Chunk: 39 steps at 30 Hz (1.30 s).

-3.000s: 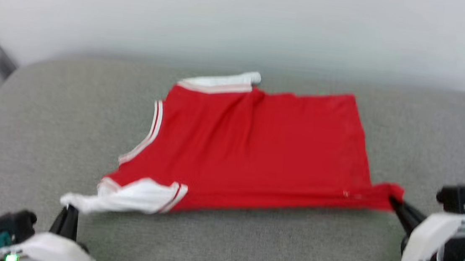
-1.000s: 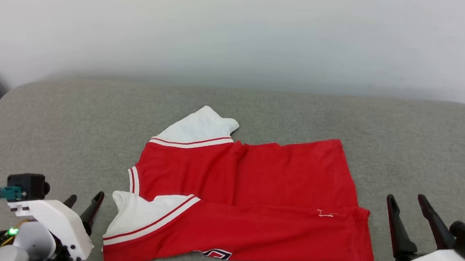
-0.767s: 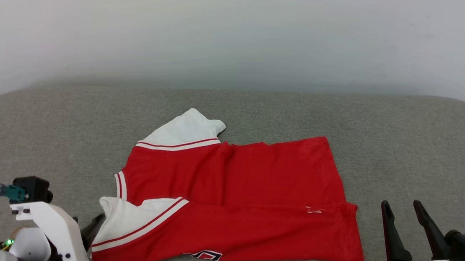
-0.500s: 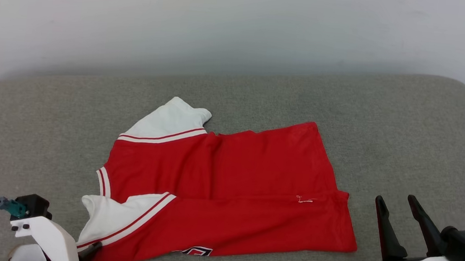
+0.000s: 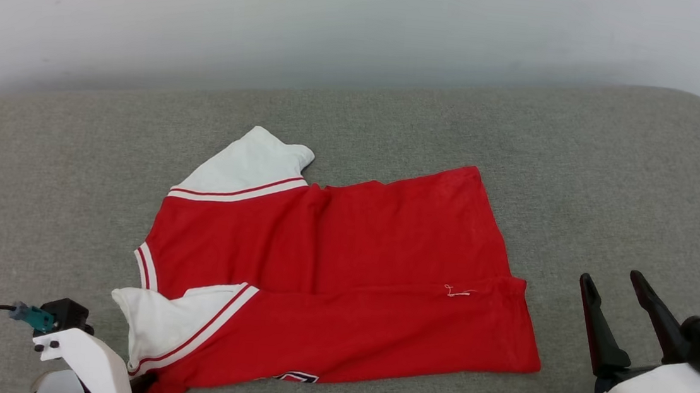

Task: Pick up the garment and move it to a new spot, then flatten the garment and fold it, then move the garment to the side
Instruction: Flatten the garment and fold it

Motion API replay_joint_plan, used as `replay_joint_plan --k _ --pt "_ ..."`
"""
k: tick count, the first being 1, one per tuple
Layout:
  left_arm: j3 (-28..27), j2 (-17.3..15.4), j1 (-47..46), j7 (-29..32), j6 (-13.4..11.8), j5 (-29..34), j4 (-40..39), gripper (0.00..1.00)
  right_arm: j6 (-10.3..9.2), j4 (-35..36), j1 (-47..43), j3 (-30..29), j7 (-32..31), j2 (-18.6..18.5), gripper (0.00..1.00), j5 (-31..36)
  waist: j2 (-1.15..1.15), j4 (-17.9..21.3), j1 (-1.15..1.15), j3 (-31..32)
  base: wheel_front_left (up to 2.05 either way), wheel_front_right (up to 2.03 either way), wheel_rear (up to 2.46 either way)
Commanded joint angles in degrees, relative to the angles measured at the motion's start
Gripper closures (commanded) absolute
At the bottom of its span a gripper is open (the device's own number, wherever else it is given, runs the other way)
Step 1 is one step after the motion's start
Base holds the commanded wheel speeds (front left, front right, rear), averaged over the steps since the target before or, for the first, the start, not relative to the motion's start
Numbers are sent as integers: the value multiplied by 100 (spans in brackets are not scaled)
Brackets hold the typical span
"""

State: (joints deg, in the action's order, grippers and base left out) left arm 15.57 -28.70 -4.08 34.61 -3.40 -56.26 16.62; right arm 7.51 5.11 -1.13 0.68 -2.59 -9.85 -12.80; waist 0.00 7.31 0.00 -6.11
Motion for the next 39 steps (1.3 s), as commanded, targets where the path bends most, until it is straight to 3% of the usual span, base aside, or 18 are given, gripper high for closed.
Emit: replay_joint_plan --k 1,4,8,15,26,28,39 --pt "240 296 126 -51 53 48 189 100 -4 21 36 -20 -154 -89 0 -125 0 -104 0 97 0 0 0" --pt "117 287 37 -340 73 110 173 100 -4 -79 10 -92 -668 -221 0 -424 0 -239 0 183 0 0 0" --pt "29 232 -92 -549 106 169 6 100 -4 -353 103 -171 -1889 -463 0 -864 0 -419 0 209 0 0 0" --pt "166 90 -394 -484 104 409 -648 100 -4 -889 550 -35 -3836 -714 0 -1409 0 -742 0 -89 0 0 0" --pt "341 -29 -652 -266 -33 650 -1456 100 -3 -1855 995 300 -4669 -427 0 -1660 0 -998 0 -485 0 0 0" --pt "353 -56 -599 -224 -66 646 -1523 100 -2 -1967 1009 392 -4729 -396 100 -1759 0 -995 0 -488 0 0 0" --pt "342 -179 -353 -189 -128 618 -1612 100 -2 -1705 1218 505 -4371 -717 100 -2035 0 -873 0 -69 0 0 0"
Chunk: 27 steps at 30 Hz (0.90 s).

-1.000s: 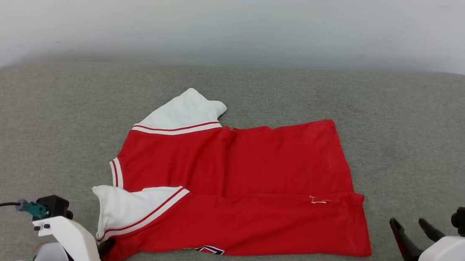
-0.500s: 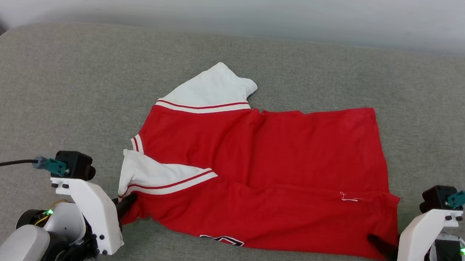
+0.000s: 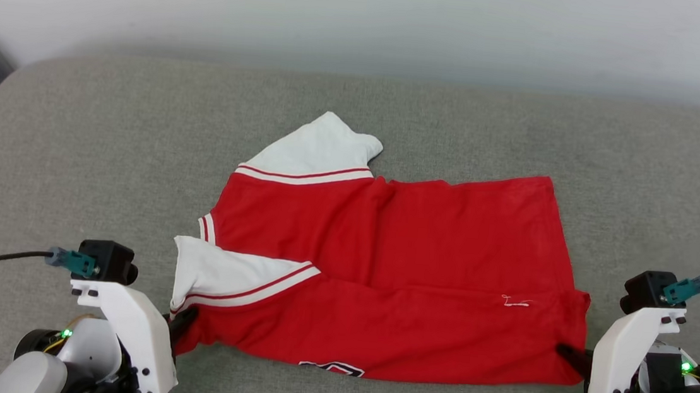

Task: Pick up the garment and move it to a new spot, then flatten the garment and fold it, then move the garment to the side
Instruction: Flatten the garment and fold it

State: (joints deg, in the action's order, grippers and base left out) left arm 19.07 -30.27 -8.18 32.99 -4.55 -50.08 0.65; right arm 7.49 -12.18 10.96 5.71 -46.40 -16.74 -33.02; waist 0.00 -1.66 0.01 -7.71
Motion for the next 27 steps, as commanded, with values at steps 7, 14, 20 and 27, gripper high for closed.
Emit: replay_joint_plan --k 7,14,20,27 --pt "49 -104 375 21 -97 21 -66 100 0 425 -399 -11 70 -58 100 -68 0 82 -1 730 0 0 0" --pt "114 -215 847 180 -237 -62 -201 100 0 803 -1048 -199 -40 63 100 -11 0 113 -1 1093 0 0 0" --pt "203 -65 1080 190 -318 -137 48 100 -1 717 -1549 -464 -44 331 100 74 0 158 -1 1126 0 0 0" --pt "180 155 974 -140 -310 -92 580 0 0 620 -1644 -329 800 380 0 246 0 329 -1 1049 0 0 0"
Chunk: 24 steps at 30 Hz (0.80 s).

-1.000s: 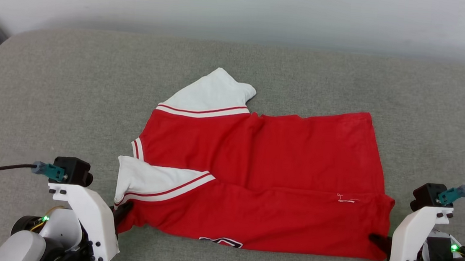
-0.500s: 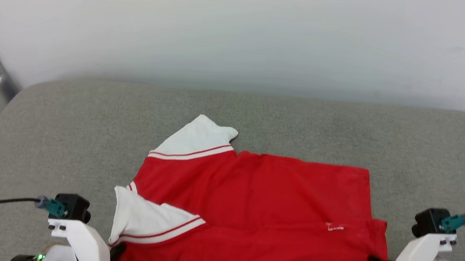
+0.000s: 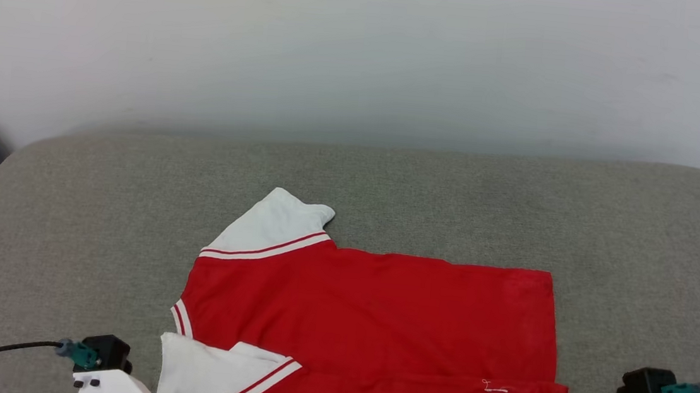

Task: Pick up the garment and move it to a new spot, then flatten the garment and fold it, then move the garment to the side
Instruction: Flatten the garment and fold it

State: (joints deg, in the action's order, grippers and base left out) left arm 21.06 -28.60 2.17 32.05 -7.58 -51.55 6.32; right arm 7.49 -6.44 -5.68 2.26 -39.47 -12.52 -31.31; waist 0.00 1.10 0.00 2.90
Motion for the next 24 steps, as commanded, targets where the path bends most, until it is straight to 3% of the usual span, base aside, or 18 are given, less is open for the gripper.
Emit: replay_joint_plan --k 1,11,16,24 --pt "-80 -25 -94 -156 -35 84 31 0 0 111 64 32 358 -81 0 142 0 98 0 -14 0 0 0" --pt "-537 -8 -817 -1324 -202 570 90 0 0 667 460 -200 2419 146 0 1096 0 566 0 -176 0 0 0" --pt "-642 31 -1621 -1775 -211 859 146 0 0 1030 805 -285 2924 338 0 1466 0 800 0 -716 0 0 0" --pt "-719 -131 -3318 -1772 102 996 588 0 0 1480 1558 -186 3323 527 0 1727 0 1093 0 -1957 0 0 0"
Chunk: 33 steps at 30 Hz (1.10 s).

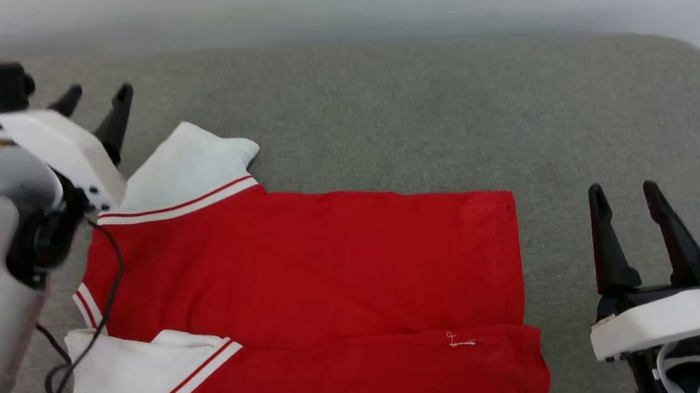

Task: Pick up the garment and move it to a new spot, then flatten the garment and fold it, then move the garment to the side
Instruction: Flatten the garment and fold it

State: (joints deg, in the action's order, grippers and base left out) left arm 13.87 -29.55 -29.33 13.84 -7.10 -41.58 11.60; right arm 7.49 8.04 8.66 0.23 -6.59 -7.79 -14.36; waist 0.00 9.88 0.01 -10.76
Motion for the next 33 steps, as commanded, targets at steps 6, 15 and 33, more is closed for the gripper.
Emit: replay_joint_plan --k 6,15,33 --pt "147 -225 -1142 756 496 -193 443 0 0 55 394 117 109 144 0 72 0 356 -1 -1098 0 0 0" --pt "512 -822 -2040 2951 995 -682 1061 0 -1 -176 528 265 202 293 0 -3 0 626 -1 -1564 0 0 0" --pt "823 -551 -1549 3973 689 -1044 1823 100 0 -910 1136 567 -400 -13 0 -994 0 704 -1 -1662 0 0 0"
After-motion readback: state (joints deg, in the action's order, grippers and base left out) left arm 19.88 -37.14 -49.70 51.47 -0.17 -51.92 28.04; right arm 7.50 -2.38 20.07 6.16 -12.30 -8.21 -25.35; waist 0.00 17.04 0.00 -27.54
